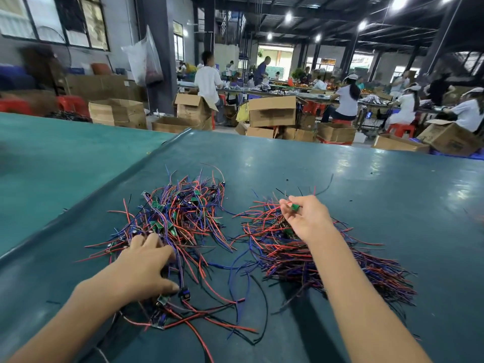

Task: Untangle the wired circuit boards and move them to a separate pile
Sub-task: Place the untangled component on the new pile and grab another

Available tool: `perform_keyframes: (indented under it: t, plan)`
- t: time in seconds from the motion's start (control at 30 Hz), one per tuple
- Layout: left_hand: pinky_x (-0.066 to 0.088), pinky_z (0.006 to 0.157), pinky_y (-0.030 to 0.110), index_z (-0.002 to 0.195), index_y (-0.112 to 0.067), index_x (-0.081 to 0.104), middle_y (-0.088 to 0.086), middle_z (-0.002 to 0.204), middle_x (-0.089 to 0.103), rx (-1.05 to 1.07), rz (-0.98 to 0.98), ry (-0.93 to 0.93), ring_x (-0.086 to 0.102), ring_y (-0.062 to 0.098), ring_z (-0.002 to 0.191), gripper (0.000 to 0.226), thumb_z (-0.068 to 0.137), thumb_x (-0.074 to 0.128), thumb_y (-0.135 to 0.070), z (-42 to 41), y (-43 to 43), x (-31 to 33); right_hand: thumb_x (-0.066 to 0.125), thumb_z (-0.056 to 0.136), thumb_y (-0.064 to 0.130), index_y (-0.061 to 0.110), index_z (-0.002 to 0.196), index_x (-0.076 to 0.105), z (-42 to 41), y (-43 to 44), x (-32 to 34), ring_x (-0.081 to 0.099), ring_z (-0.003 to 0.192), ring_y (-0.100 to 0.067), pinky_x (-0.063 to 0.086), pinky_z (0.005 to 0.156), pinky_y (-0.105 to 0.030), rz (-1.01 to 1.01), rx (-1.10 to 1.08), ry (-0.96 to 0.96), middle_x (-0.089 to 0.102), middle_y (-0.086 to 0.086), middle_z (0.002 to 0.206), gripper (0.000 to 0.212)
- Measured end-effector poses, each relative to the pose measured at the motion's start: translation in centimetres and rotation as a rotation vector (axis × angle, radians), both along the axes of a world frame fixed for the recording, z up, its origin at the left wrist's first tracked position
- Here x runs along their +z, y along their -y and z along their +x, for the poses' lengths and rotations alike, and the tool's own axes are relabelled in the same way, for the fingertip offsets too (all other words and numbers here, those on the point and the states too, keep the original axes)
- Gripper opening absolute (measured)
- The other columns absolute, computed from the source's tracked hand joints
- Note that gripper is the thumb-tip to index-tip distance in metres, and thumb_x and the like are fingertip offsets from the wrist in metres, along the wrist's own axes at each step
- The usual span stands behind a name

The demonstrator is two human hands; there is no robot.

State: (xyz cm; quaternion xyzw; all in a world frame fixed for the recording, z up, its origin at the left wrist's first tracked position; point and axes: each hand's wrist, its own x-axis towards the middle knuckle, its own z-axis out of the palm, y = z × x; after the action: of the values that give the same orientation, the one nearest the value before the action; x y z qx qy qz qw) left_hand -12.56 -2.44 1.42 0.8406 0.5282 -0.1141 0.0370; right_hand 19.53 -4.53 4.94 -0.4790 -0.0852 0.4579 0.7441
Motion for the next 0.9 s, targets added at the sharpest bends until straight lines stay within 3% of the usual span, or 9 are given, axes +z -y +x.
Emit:
perform_keyframes:
  t: [0.13,0.2,0.27,0.37,0.43,0.5,0.6,0.73,0.9]
  plan:
    - [0.045,0.093,0.031,0.105,-0.022,0.064,-0.003,0.111,0.053,-0.025,0.115,0.088,0.052,0.019,0.110,0.026,0.091,0.066,-0.043,0.4,-0.8,-0.2,0.047,0.086,-0.020,-0.008,0.102,0.048,1.9,-1.2,-0.3,0.054,0.074,-0.033,0.053,0.054,-0.034,-0.173,-0.087,0.226,0.049,-0.023,0.097,0.020]
    - [0.045,0.087,0.029,0.106,-0.019,0.062,-0.003,0.106,0.060,0.011,0.128,0.131,0.057,0.019,0.106,0.019,0.092,0.064,-0.032,0.5,-1.0,-0.4,0.050,0.087,-0.011,-0.011,0.100,0.051,2.2,-1.3,-0.4,0.062,0.068,-0.033,0.057,0.055,-0.037,-0.332,-0.105,0.486,0.058,-0.023,0.090,0.013]
    - [0.046,0.083,0.029,0.108,-0.021,0.060,-0.004,0.103,0.063,0.022,0.117,0.181,0.058,0.018,0.102,0.018,0.090,0.062,-0.024,0.4,-1.1,-0.6,0.056,0.086,-0.001,-0.012,0.106,0.057,2.4,-0.9,-0.5,0.069,0.065,-0.034,0.062,0.068,-0.044,-0.513,-0.086,0.733,0.065,-0.019,0.077,0.023]
    - [0.049,0.083,0.028,0.111,-0.026,0.063,-0.009,0.097,0.067,0.044,0.090,0.348,0.062,0.015,0.096,0.024,0.090,0.058,-0.016,0.4,-1.2,-0.7,0.058,0.088,0.009,-0.005,0.114,0.059,0.6,0.5,-0.3,0.066,0.099,-0.040,0.052,0.093,-0.046,-0.620,-0.052,1.098,0.062,-0.021,0.103,0.029]
    - [0.050,0.080,0.028,0.111,-0.026,0.066,-0.010,0.092,0.068,0.046,0.115,0.500,0.063,0.013,0.088,0.025,0.090,0.059,-0.015,0.7,-1.3,-0.6,0.063,0.089,0.013,0.006,0.120,0.064,-2.7,1.8,-0.5,0.059,0.107,-0.034,0.043,0.097,-0.034,-0.447,-0.134,1.357,0.056,-0.018,0.119,0.032]
    - [0.048,0.072,0.025,0.111,-0.026,0.067,-0.010,0.089,0.068,0.054,0.124,0.659,0.063,0.007,0.078,0.023,0.091,0.062,-0.015,1.3,-1.4,-0.6,0.066,0.088,0.016,0.014,0.105,0.073,-7.0,3.1,-1.3,0.063,0.090,-0.022,0.047,0.089,-0.030,-0.118,-0.085,1.499,0.067,-0.008,0.105,0.018]
    - [0.044,0.063,0.017,0.111,-0.026,0.066,-0.010,0.082,0.067,0.057,0.074,0.820,0.059,-0.001,0.066,0.023,0.092,0.065,-0.013,2.3,-1.7,-0.3,0.068,0.086,0.027,0.019,0.091,0.076,-11.9,3.7,-3.6,0.064,0.080,-0.013,0.052,0.081,-0.029,0.007,0.194,1.497,0.074,0.003,0.089,0.012]
    - [0.055,0.056,0.023,0.110,-0.016,0.069,0.002,0.081,0.063,0.074,-0.151,1.262,0.058,0.004,0.061,0.023,0.094,0.065,0.000,3.8,-1.7,1.1,0.075,0.080,0.052,0.024,0.121,0.069,-13.1,3.1,-5.4,0.063,0.081,-0.006,0.049,0.081,-0.019,-0.083,0.464,1.279,0.071,0.009,0.103,0.049]
    - [0.061,0.066,0.031,0.104,-0.007,0.075,0.004,0.079,0.058,0.107,-0.416,1.702,0.059,0.014,0.074,0.015,0.093,0.067,-0.003,5.2,-1.1,3.5,0.070,0.093,0.012,0.012,0.109,0.077,-12.1,3.3,-5.3,0.063,0.076,-0.001,0.052,0.078,-0.023,0.210,0.465,1.002,0.074,0.007,0.087,0.017]
